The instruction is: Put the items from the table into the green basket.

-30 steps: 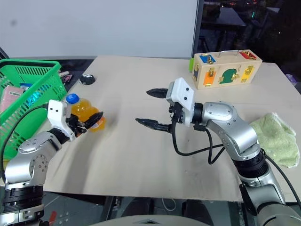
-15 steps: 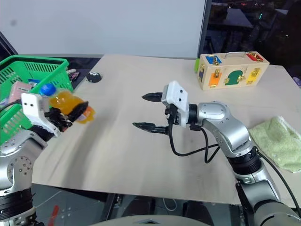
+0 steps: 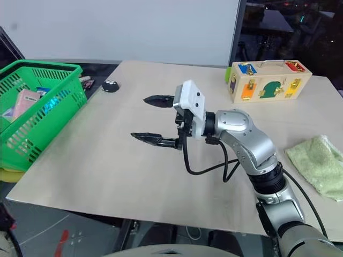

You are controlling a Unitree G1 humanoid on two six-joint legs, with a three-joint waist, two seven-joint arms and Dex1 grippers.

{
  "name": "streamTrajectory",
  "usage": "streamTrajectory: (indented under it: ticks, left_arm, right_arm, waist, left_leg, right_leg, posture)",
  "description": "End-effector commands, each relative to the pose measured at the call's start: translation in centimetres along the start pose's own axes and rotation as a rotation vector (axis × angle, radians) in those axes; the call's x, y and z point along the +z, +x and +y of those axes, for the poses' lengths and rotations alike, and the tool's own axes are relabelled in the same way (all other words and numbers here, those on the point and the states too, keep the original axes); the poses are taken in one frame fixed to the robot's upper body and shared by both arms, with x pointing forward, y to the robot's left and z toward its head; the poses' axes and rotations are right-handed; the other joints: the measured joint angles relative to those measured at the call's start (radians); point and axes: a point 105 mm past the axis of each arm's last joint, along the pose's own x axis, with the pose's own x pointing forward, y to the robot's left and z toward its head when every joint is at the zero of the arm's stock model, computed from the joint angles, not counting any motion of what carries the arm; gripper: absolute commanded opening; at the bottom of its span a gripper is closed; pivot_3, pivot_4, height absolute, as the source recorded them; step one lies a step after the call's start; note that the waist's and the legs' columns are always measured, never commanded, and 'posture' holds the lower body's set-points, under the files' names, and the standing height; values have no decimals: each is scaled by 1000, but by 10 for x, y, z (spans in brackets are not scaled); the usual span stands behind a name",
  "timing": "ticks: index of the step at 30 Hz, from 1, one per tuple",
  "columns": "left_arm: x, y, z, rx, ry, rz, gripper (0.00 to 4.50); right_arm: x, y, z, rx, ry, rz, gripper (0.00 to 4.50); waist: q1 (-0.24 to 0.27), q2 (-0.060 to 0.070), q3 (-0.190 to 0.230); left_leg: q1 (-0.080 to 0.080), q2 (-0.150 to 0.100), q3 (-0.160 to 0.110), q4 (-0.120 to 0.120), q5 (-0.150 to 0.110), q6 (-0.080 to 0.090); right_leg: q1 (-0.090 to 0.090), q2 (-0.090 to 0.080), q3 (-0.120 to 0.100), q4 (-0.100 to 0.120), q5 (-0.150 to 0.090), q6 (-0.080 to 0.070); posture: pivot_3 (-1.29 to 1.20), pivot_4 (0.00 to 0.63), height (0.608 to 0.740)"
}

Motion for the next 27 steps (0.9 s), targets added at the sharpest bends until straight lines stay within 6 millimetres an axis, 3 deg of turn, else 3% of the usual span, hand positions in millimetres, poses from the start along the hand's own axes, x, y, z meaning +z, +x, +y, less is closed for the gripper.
streamTrajectory:
  ticks: [1,4,5,6,15,17,19,21,23,27]
  left_arm:
    - [17,6,14,13,139,-63,2976]
    - [5,7,25,39,198,-29,2976]
    - [2,5,30,58,213,-23,4015]
    - [0,5,32,68,226,-23,4262]
    - [-6,1,12,-22,222,-69,4262]
    - [1,-4,-21,-169,186,-141,4262]
    - [1,-19,-72,-386,87,-178,4262]
    - [-10,-52,-132,-650,4,-146,4262]
    - [-20,-85,-176,-823,-74,-107,4262]
    - [-37,-137,-228,-1033,-178,15,4262]
  right_arm:
    - [16,0,2,-1,-55,-46,4500]
    - [18,0,3,2,-56,-60,4500]
    - [19,0,4,6,-54,-70,4500]
    - [21,0,4,8,-53,-77,4500]
    - [24,-2,3,9,-53,-94,4500]
    - [23,-4,2,4,-50,-87,4500]
    - [18,-6,0,-16,-50,-66,4500]
    - [4,-14,-10,-96,-53,11,4500]
    - [-17,-29,-22,-207,-62,116,4500]
    - [-44,-67,-36,-416,-46,265,4500]
  waist:
    - [-2,0,0]
    - [-10,-5,1]
    - [-13,-7,1]
    - [-13,-7,1]
    - [-11,-6,2]
    - [-9,-7,2]
    - [-4,-6,2]
    - [-1,-6,1]
    - [-1,-7,1]
    - [-10,-12,-2]
  left_leg:
    - [0,0,0,0,0,0]
    - [0,0,0,0,0,-1]
    - [0,0,0,0,0,-1]
    - [0,1,0,0,0,-1]
    - [0,1,0,0,0,-1]
    - [0,1,1,0,0,-1]
    - [0,1,1,0,1,-1]
    - [0,0,1,0,1,-2]
    - [0,-1,3,0,1,-2]
    - [-1,-2,4,1,1,-2]
  right_leg:
    - [0,0,0,0,0,0]
    - [0,0,0,0,0,0]
    - [0,0,0,0,0,0]
    - [0,0,0,0,0,0]
    - [0,0,0,1,0,0]
    - [0,0,0,2,0,0]
    - [0,-1,0,2,0,0]
    - [1,-3,0,1,0,0]
    - [1,-5,1,1,0,0]
    - [1,-6,3,1,0,0]
  posture:
    - [162,0,740]
    - [155,0,740]
    - [155,0,740]
    - [155,0,740]
    - [191,0,740]
    - [191,0,740]
    - [189,0,740]
    - [189,0,740]
    - [167,0,740]
    - [119,0,740]
